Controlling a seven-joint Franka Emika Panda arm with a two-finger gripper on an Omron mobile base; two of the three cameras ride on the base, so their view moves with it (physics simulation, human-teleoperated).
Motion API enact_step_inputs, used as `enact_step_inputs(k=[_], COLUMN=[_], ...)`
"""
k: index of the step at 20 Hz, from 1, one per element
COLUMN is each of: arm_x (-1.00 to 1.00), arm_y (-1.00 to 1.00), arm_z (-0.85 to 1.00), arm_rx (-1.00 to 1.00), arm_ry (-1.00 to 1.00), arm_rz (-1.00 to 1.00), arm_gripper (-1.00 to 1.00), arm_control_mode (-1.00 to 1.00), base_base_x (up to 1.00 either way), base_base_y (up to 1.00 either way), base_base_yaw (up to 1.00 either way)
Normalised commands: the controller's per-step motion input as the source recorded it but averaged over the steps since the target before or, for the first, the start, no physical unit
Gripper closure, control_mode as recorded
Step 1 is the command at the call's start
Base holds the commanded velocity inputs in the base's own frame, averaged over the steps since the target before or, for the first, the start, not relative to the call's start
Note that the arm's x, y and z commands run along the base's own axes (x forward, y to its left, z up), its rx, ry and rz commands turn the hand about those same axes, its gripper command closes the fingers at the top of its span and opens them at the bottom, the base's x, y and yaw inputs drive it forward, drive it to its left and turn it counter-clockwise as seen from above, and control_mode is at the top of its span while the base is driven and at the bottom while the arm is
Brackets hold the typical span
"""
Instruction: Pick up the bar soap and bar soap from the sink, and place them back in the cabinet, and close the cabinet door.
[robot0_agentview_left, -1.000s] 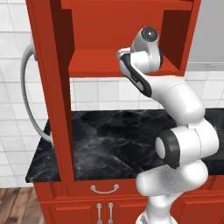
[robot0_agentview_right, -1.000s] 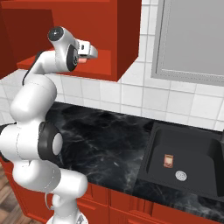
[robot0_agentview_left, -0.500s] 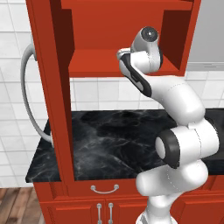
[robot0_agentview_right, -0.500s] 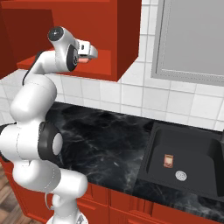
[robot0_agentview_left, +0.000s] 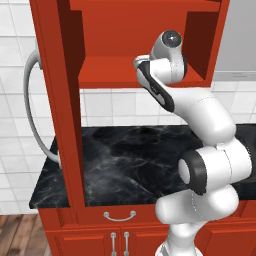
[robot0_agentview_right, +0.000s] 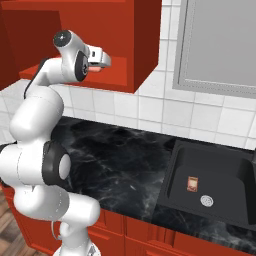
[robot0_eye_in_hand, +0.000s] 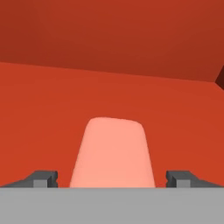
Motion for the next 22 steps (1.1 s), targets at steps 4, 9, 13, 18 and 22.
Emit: enact_step_inputs(k=[4,9,13,18,22], arm_x=[-0.37,-0.42,-0.51,-0.64,-0.64], arm_y=[0.00,0.00,0.00,0.00,0.00], arm_z=[0.00,0.00,0.00,0.00,0.01], arm_rx=[0.00,0.00,0.00,0.00,0.00], arm_ry=[-0.03,-0.05,-0.06,-0.02,0.00], arm_rz=[0.00,0.00,0.00,0.00,0.00], arm_gripper=[-1.00,-1.00,-1.00,-1.00,-1.00], arm_control_mode=[-1.00,-1.00,-1.00,-1.00,-1.00], base_base_x=[0.00,0.00,0.00,0.00,0.00], base_base_y=[0.00,0.00,0.00,0.00,0.00], base_base_yaw=[0.00,0.00,0.00,0.00,0.00])
